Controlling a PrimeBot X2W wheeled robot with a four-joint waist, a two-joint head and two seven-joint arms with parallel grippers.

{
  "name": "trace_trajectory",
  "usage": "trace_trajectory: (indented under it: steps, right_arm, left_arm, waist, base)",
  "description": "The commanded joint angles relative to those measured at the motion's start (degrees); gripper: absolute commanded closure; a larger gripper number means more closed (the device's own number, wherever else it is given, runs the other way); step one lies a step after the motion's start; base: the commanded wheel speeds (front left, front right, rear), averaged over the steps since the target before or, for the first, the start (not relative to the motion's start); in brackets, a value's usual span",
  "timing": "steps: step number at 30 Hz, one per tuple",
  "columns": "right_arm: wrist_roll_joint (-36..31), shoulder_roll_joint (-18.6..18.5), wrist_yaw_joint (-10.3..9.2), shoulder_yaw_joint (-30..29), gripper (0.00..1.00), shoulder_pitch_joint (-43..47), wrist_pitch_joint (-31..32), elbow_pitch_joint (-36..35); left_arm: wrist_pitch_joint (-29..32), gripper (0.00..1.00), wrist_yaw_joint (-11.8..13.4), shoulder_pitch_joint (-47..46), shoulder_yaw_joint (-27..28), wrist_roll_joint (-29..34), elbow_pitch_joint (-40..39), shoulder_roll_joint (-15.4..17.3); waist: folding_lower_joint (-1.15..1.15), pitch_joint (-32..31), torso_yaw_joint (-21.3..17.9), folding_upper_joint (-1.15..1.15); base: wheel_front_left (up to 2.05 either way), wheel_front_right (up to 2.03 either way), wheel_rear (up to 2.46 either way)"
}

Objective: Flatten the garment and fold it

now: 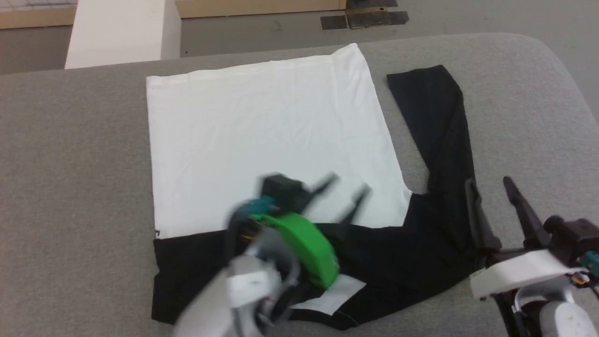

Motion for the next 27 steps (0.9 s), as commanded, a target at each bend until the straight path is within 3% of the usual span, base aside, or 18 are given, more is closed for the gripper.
trace_trajectory:
  steps: [1, 8, 13, 19, 27]
  right_arm:
    - [-0.63, 0.01, -0.08, -0.75, 0.00, -1.72, 0.73, 0.05]
    - [-1.56, 0.01, -0.08, -6.27, 0.00, -10.68, 8.97, 3.33]
    - [-2.89, 0.01, -0.08, -10.83, 0.00, -21.45, 16.06, 9.11]
    - [-6.63, -2.19, -0.08, -16.52, 0.00, -35.28, 23.93, 18.33]
    - [-11.52, -5.51, -0.08, -22.74, 0.00, -48.44, 29.73, 26.59]
  left_arm:
    - [-2.97, 0.00, 1.81, 0.65, 2.76, 0.63, -1.32, 2.25]
    - [-16.98, 0.00, 8.59, 5.71, 16.18, 3.82, -3.36, 11.75]
    - [-19.89, 0.00, 10.03, 7.02, 21.25, 6.94, -3.28, 14.87]
    - [-20.21, 0.00, 10.05, 6.93, 27.69, 10.20, -6.97, 13.00]
    - [-20.23, 0.00, 5.91, 5.42, 34.02, 14.04, -9.23, 7.56]
  waist:
    - [0.00, 0.14, 1.15, 0.64]
    - [0.00, 3.17, 3.62, 0.64]
    - [0.00, 7.82, 5.89, 0.64]
    - [0.00, 14.40, 8.43, 0.64]
    - [0.00, 21.92, 11.64, 0.64]
  base:
    - [0.00, 0.00, 0.00]
    - [0.00, 0.00, 0.00]
    - [0.00, 0.00, 0.00]
    - [0.00, 0.00, 0.00]
    - [0.00, 0.00, 0.00]
